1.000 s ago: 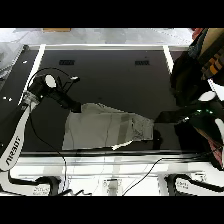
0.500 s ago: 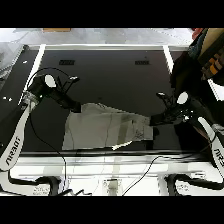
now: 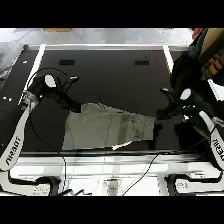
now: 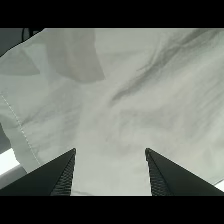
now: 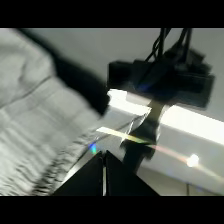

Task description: Fold the clothes and pants, and hang the long-sleeved shirts on hangers.

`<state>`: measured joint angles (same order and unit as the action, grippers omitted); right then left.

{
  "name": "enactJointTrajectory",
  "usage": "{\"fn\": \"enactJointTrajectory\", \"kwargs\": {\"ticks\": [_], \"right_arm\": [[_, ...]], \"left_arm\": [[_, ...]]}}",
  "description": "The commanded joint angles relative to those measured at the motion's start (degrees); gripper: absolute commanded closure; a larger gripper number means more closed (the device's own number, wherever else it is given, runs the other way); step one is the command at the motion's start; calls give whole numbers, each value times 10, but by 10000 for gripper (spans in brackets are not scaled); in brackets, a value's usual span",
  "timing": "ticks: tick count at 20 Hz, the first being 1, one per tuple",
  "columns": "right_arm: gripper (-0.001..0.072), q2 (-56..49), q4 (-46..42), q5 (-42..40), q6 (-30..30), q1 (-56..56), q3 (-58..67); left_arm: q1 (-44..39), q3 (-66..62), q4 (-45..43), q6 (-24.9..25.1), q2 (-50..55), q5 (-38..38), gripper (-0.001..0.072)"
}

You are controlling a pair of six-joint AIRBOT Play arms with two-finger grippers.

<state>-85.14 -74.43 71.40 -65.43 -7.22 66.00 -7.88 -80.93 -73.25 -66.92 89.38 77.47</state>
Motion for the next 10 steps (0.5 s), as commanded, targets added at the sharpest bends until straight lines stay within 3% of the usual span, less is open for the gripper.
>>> {"fn": "enactJointTrajectory", "kwargs": {"ticks": [1,6,8,9,10], "right_arm": [[690,-2,19,70,54,-55,33],[690,19,352,120,124,-149,-88],[686,47,430,126,155,-132,-149],[551,55,439,122,155,-116,-163],[217,59,430,111,153,-99,-167]], "left_arm": [[0,0,0,0,0,0,202],[0,0,0,0,0,-1,202],[0,0,0,0,0,0,202],[0,0,0,0,0,0,202],[-1,0,0,0,0,0,202]]}}
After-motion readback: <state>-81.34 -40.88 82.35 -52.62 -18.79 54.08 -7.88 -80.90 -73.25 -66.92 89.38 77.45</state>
